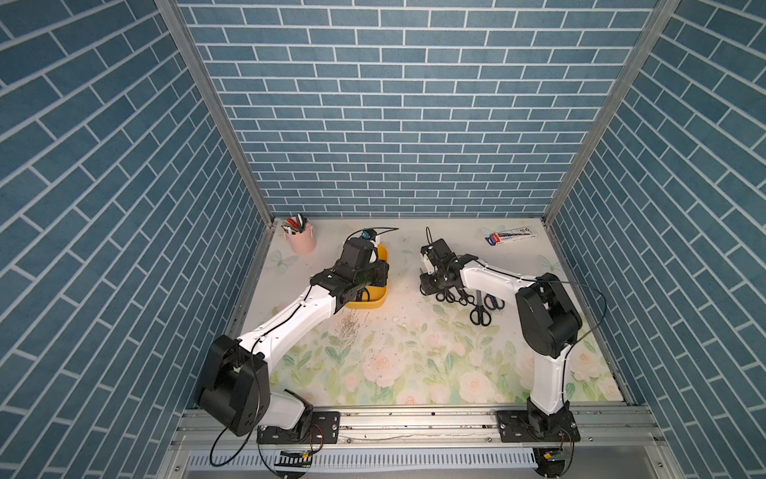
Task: Put the scissors into the storage box
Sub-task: Pick up the scissors from the center of the board.
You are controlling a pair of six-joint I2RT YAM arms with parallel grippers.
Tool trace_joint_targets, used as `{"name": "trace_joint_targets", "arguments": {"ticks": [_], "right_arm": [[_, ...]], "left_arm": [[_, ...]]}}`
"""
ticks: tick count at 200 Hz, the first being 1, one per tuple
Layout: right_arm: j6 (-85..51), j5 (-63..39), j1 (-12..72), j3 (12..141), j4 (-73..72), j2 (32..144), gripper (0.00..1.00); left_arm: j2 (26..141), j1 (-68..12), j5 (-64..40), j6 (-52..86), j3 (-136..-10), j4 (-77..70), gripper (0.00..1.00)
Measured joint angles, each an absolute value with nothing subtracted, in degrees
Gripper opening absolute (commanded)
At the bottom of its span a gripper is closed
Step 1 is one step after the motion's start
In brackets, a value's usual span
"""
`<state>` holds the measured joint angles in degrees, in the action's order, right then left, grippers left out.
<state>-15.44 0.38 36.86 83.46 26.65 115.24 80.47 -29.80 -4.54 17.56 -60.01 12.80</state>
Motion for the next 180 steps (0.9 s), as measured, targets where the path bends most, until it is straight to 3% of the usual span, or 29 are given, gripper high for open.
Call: {"name": "trace_joint_targets", "arguments": {"ticks": [64,130,180], "right_arm": [[-16.10,1.87,36.67,96.75,38.24,123.85,0.39],[-16.27,2.52,36.86,99.50,41.17,127.72,0.34],[-17.23,2.85,37.45,102.10,42.68,129.34,0.15]], "left_arm": [[78.94,-29.91,-5.93,13.13,-57.39,14.68,0.40],[81.12,-29.93,-6.50,12.82,-57.39,14.72,0.42],[81.34,-29.93,-4.93,12.84,-57.39,15.90,0.41]]}}
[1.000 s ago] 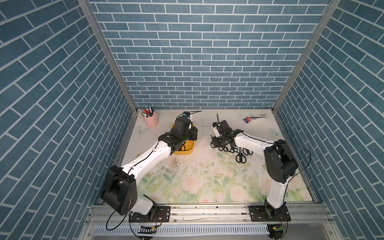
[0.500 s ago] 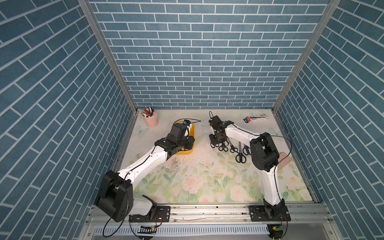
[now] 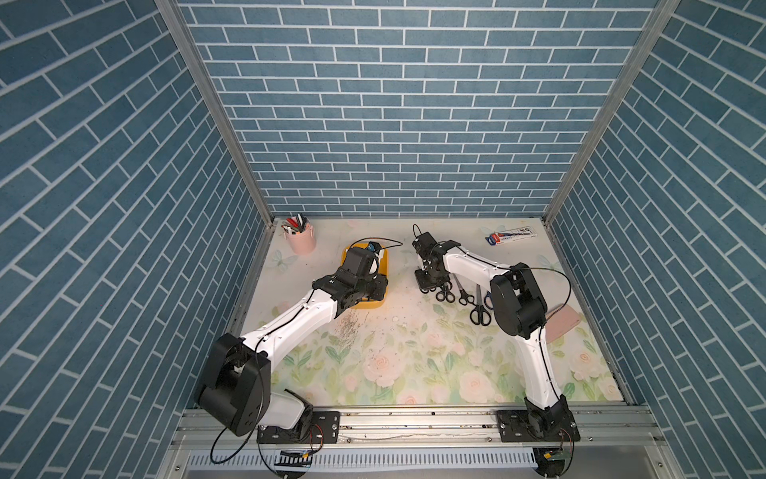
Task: Put the scissors into the storage box
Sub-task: Pick up the scissors from the center of the board.
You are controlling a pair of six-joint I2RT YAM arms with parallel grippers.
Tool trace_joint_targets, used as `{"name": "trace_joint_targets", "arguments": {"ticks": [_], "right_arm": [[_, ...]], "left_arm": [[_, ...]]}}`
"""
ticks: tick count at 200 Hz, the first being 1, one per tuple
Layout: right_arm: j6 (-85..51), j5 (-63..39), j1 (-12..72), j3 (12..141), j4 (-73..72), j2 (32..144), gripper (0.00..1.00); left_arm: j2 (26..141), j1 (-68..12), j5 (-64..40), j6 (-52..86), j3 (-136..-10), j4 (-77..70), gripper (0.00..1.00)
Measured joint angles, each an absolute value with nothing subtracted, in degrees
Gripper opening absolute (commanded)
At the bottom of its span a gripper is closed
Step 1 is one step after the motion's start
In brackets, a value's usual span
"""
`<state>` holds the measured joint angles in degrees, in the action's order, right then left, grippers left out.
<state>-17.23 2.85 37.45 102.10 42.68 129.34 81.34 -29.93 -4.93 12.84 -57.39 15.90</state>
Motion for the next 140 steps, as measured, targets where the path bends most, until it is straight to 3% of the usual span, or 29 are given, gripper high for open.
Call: {"name": "trace_joint_targets", "arguments": {"ticks": [90,140], "right_arm": [[-20.86,4.27,43.70,93.62,41.93,124.22,0.08],[-22.31,3.38,47.18,86.63,45.95,119.13,0.20]], "left_arm": [[80.03,-29.80,2.09,14.39,-57.39,17.28,0.41],[79.68,-28.58,3.42,15.25,-57.39,18.24,0.42]]}}
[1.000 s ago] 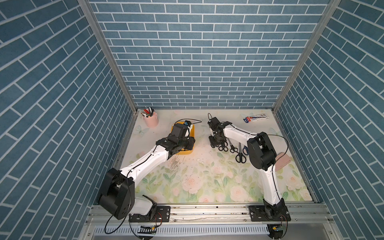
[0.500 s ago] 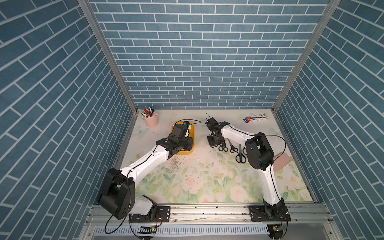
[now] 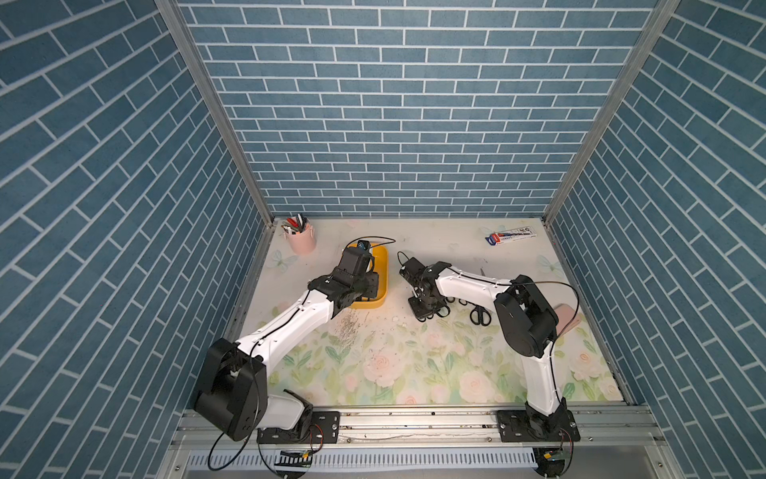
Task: Put the scissors into the storage box
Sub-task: Pick up the scissors from the center of the board.
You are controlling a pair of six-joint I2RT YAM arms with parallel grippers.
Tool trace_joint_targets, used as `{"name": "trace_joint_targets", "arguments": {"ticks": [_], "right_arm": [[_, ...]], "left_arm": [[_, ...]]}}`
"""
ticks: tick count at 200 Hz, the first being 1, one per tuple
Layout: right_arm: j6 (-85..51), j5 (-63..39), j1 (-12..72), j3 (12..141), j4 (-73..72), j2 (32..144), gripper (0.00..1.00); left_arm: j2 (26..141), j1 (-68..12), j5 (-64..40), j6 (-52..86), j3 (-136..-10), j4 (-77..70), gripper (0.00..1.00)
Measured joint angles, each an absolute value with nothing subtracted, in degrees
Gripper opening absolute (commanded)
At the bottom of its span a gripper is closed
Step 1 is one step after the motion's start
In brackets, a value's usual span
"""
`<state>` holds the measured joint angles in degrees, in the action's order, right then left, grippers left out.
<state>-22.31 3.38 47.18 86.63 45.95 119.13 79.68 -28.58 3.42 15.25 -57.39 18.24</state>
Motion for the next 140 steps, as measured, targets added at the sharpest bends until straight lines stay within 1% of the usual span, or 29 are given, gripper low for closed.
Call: {"name": "trace_joint_targets", "arguments": {"ticks": [12,28,51,60,71,100,125,140], "right_arm": [[-22.33,3.20,47.20,86.67,46.17,119.13,0.20],[-22.50,2.61,47.20,86.72,46.22,119.15,0.25],[-23.18,2.15,47.11,86.78,46.37,119.37,0.35],[-23.66,2.20,47.03,86.80,46.57,119.37,0.37],[-23.81,2.20,46.96,86.87,46.78,119.44,0.37],[-24.32,1.87,47.05,87.35,46.96,119.83,0.25],[-24.71,1.89,47.48,87.42,46.89,120.07,0.10],[-25.10,1.87,47.53,87.29,46.65,120.11,0.05]], "left_arm": [[79.59,-28.36,3.46,15.46,-57.39,18.22,0.42],[79.61,-28.29,3.46,15.66,-57.39,18.35,0.42],[79.59,-28.29,3.49,15.64,-57.41,18.55,0.42],[79.59,-28.27,3.49,15.64,-57.41,18.59,0.42],[79.59,-28.25,3.49,15.62,-57.41,18.59,0.42],[79.59,-28.14,3.62,15.62,-57.41,18.59,0.42],[79.59,-28.10,3.75,15.62,-57.41,18.59,0.42],[79.59,-28.08,3.95,15.62,-57.41,18.61,0.42]]}}
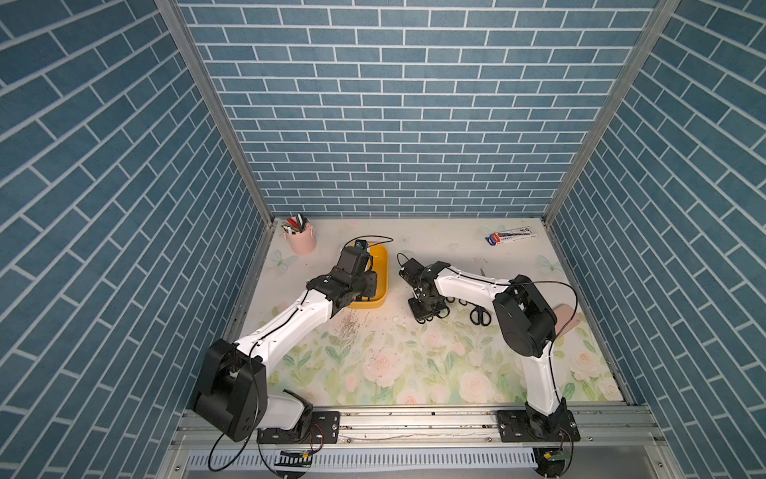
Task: Put the scissors into the storage box
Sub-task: Pick up the scissors from the center of the board, then place the scissors in the storage box.
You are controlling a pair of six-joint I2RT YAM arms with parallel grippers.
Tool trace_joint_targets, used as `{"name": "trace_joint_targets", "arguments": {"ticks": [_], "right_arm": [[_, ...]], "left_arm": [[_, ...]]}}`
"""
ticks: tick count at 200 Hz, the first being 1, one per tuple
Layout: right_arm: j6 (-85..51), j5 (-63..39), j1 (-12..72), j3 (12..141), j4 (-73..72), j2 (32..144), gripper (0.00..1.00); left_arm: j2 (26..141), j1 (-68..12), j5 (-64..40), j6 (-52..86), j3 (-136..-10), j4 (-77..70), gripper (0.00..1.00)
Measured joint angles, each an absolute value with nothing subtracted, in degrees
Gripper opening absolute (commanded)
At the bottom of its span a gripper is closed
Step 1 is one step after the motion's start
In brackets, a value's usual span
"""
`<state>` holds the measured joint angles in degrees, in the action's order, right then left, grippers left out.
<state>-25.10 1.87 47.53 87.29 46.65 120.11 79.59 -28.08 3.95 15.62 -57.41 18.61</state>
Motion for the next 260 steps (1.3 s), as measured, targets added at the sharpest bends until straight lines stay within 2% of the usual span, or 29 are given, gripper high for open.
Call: {"name": "trace_joint_targets", "arguments": {"ticks": [14,45,95,142,175,193,260], "right_arm": [[-25.10,1.87,47.53,86.85,46.33,120.09,0.00],[-25.08,2.02,47.53,87.72,46.61,120.11,0.00],[-24.51,2.70,47.51,95.61,51.62,122.96,0.00],[-23.40,6.17,47.51,115.46,59.22,125.27,0.00],[-22.24,6.26,47.51,137.03,64.55,133.29,0.00],[-22.17,4.34,47.53,144.64,64.86,137.40,0.00],[-23.83,-3.46,49.28,141.16,54.50,142.85,0.00]], "left_arm": [[79.55,-28.03,4.25,15.64,-57.41,18.63,0.42],[77.52,-26.74,5.04,16.62,-56.82,18.57,0.42],[73.89,-18.39,5.32,21.52,-54.04,17.98,0.44],[73.06,-14.94,5.32,24.23,-52.99,17.93,0.44],[72.16,-14.87,6.00,24.93,-52.99,18.22,0.44],[71.42,-14.87,7.03,25.32,-52.99,18.55,0.44],[68.90,-14.85,10.04,27.20,-52.62,19.07,0.44]]}}
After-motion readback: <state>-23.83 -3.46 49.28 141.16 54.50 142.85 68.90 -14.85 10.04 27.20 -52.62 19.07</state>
